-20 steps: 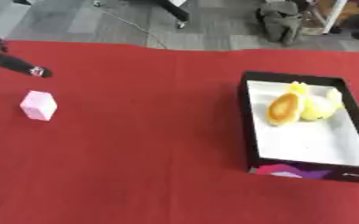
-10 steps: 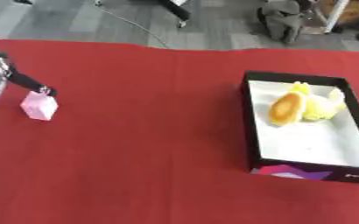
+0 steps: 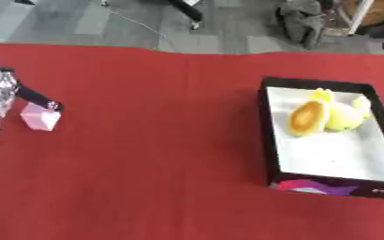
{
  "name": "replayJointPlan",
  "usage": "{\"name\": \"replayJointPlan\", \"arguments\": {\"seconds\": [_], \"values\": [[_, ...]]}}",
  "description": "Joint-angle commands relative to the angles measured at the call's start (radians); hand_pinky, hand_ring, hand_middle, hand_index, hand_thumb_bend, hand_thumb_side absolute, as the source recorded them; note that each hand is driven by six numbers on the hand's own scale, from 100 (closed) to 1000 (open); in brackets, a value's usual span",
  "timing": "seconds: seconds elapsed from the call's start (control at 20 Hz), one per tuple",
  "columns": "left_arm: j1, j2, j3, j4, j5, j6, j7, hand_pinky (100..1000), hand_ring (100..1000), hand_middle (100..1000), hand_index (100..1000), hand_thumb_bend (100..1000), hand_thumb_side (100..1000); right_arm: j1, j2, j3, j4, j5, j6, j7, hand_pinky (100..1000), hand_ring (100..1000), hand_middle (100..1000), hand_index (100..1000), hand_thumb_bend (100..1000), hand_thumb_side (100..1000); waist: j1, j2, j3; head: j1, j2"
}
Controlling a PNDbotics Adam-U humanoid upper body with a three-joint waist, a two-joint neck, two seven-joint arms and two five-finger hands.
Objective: Pick up the objects with one hand, pass them to the other hand, and then place them into the box on the other side of the table.
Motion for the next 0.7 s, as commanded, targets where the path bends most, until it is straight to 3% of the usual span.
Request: {"name": "replayJointPlan", "arguments": {"seconds": [0.05, 0.3, 0.7], "values": [[-0.023, 0.028, 0.021, 0.001, 0.002, 0.237, -0.221, 907, 886, 802, 856, 724, 488, -0.012, -0.021, -0.012, -0.002, 0.005, 0.007, -0.005, 1000, 1000, 808, 1000, 100, 562, 0.003, -0.015, 0.000, -0.001, -0.014], [-0.020, 0.028, 0.025, 0.006, 0.023, 0.237, -0.207, 916, 892, 809, 865, 712, 478, -0.017, -0.017, -0.003, -0.003, 0.008, 0.013, 0.000, 1000, 1000, 805, 1000, 100, 566, 0.002, -0.016, 0.000, -0.006, -0.018], [-0.012, 0.019, 0.022, 0.021, 0.055, 0.237, -0.197, 920, 893, 806, 809, 660, 476, -0.017, -0.011, 0.003, 0.001, 0.022, 0.023, 0.000, 1000, 1000, 798, 1000, 100, 577, 0.002, -0.011, -0.002, -0.001, -0.019]]}}
